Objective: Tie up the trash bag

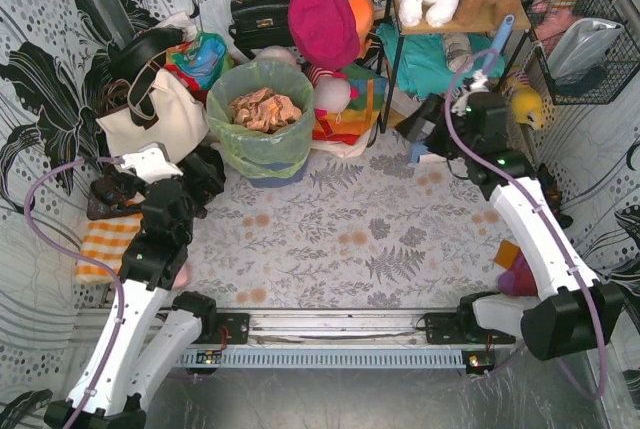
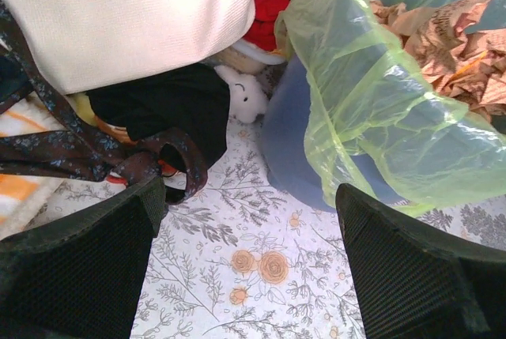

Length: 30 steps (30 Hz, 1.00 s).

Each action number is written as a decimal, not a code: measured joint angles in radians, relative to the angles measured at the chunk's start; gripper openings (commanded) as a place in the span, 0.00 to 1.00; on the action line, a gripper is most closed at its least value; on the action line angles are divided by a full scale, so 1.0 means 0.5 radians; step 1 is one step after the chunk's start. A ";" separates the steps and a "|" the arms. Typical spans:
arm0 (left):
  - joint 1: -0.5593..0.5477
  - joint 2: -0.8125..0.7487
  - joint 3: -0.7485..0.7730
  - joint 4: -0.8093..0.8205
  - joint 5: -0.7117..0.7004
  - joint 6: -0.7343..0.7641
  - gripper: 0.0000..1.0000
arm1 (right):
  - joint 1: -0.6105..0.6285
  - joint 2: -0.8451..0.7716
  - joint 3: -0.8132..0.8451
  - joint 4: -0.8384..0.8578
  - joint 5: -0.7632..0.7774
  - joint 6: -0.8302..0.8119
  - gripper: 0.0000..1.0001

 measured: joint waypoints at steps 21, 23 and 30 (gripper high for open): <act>-0.045 -0.164 0.000 -0.372 0.072 -0.109 0.98 | 1.050 0.610 0.622 -0.198 0.584 0.932 0.81; -0.060 -0.180 -0.002 -0.376 0.074 -0.109 0.98 | 1.116 0.712 0.716 -0.192 0.584 0.967 0.78; -0.111 -0.261 -0.014 -0.371 0.086 -0.117 0.98 | 1.238 0.938 0.980 -0.211 0.666 1.067 0.71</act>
